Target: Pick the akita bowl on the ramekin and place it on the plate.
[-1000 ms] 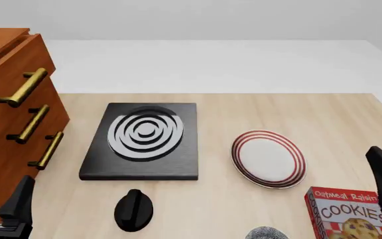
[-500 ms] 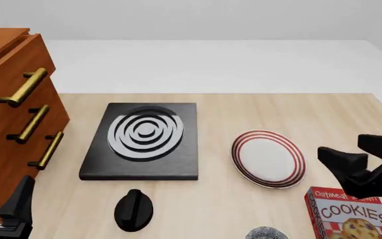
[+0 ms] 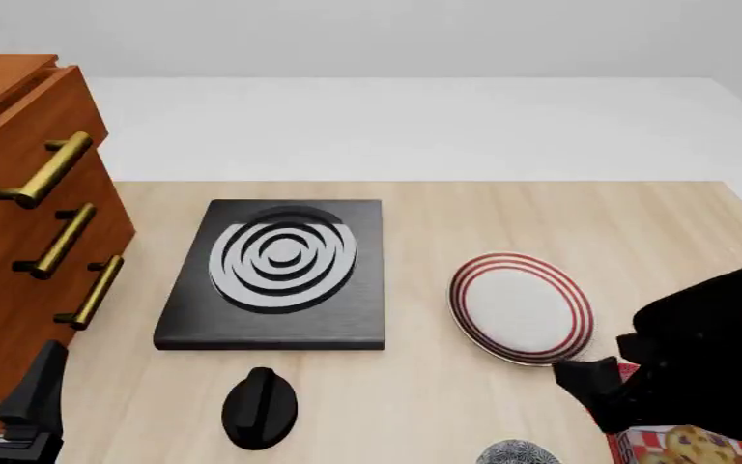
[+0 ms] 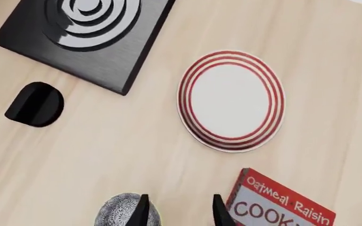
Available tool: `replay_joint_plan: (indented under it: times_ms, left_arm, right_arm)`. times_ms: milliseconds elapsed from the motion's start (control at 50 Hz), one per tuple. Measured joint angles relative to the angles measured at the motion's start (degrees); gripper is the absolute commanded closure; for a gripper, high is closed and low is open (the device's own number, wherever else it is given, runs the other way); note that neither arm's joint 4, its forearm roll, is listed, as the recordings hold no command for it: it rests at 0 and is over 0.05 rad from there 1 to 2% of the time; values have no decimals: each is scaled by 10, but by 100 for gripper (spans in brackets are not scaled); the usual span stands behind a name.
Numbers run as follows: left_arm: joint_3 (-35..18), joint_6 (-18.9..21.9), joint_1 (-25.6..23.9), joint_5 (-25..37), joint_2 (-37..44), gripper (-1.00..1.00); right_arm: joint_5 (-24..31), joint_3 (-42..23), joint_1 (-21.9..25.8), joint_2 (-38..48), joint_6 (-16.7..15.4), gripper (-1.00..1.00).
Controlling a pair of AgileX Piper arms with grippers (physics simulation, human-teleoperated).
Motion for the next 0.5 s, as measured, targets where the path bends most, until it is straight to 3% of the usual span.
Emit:
replay_joint_plan:
  times_ms: [240,500]
  left_arm:
    - [0,0,0,0,0,-100]
    - [0,0,0,0,0,-100]
  right_arm:
    - [-27,36,32,43,27,-100]
    - [-37,60,41,71,31,-100]
